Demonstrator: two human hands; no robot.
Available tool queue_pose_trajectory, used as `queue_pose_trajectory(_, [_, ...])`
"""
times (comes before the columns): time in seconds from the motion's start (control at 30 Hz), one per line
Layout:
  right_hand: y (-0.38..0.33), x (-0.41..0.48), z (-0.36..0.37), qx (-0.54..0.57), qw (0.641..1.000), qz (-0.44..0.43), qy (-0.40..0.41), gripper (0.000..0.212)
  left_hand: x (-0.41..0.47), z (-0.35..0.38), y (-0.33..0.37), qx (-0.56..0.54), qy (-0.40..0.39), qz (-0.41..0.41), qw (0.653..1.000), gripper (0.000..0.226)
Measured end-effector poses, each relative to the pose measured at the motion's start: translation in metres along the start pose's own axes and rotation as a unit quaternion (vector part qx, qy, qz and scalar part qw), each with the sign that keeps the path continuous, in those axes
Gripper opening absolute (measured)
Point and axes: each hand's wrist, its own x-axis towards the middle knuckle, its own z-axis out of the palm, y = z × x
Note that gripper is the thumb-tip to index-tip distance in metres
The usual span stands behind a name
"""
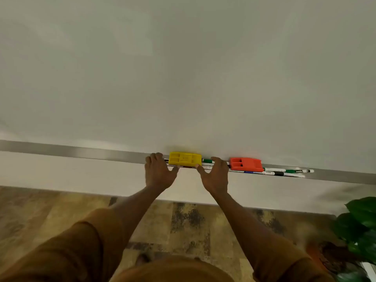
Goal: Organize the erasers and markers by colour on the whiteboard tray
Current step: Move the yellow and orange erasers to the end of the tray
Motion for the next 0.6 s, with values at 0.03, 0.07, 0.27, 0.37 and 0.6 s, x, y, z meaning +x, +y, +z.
queue_pose_trajectory(0.03, [-0.001, 0.002, 0.004, 0.009, 1.000, 0.012, -0.007, 0.076, 0.001, 0.003, 0.004, -0.021, -0.015, -0.025, 0.999, 0.072])
queue_pose_trajectory(0.07, [-0.005, 0.003, 0.006, 0.016, 0.999, 0.033, -0.021, 0.076, 0.001, 0.003, 0.010, -0.044, -0.022, -0.049, 0.998, 0.072])
queue_pose_trajectory(0.27, [-0.010, 0.012, 0.017, 0.074, 0.994, 0.037, -0.069, 0.077, 0.008, 0.012, 0.028, -0.136, -0.067, -0.082, 0.985, 0.073])
queue_pose_trajectory(0.37, [-0.005, 0.018, 0.020, 0.107, 0.988, 0.053, -0.097, 0.084, 0.011, 0.016, 0.031, -0.155, -0.079, -0.104, 0.979, 0.077])
queue_pose_trajectory(0.6, [0.008, 0.025, 0.016, 0.143, 0.974, 0.063, -0.164, 0.079, 0.014, 0.026, 0.037, -0.217, -0.057, -0.174, 0.959, 0.064])
